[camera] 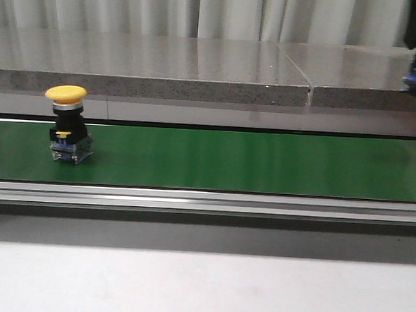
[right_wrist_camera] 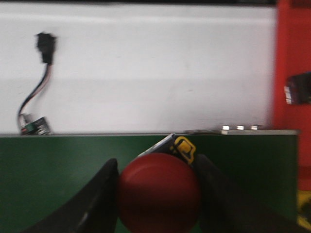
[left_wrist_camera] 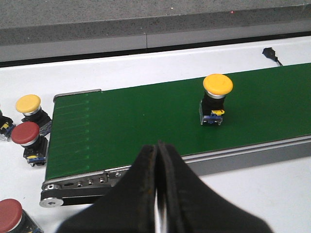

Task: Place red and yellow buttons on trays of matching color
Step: 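Carry the red button into the red tray and open the right gripper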

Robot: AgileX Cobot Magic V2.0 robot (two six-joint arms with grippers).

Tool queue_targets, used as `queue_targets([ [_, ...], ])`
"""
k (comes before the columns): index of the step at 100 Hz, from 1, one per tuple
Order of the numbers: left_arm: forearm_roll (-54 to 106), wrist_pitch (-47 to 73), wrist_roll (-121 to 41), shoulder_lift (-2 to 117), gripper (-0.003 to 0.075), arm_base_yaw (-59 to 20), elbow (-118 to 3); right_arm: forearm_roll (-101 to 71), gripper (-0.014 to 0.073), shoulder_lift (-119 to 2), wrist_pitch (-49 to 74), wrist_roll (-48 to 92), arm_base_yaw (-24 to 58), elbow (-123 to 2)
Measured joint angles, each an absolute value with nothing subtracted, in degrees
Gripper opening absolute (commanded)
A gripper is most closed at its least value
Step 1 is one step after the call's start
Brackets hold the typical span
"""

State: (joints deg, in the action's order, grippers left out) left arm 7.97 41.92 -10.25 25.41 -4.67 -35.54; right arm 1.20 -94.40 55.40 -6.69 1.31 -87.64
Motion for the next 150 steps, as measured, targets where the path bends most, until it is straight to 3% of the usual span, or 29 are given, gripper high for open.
queue_targets([
  [27,8.0,41.9,-10.2,25.4,-0.0021,-4.7,-35.5,1.4,0.0195,-94.4,53.2,-6.7,-12.4,-84.9],
  [53,8.0,41.9,-10.2,25.4,-0.0021,-4.7,-35.5,0.5,0.0195,-94.9,47.9,-6.8,-19.4,-81.1],
  [136,8.1,41.9,-10.2,25.4,-0.0021,-4.7,-35.5,-3.5,0.0201,-107.4,38.5,-6.9,-22.6,-81.1],
  [143,8.1,41.9,-10.2,25.4,-0.0021,-4.7,-35.5,-3.6,0.0237,-108.4,38.4,-6.9,-22.6,-81.1],
  [150,8.1,41.9,-10.2,25.4,-0.0021,-4.7,-35.5,-3.6,0.0336,-108.9,38.2,-6.9,-22.6,-81.1],
])
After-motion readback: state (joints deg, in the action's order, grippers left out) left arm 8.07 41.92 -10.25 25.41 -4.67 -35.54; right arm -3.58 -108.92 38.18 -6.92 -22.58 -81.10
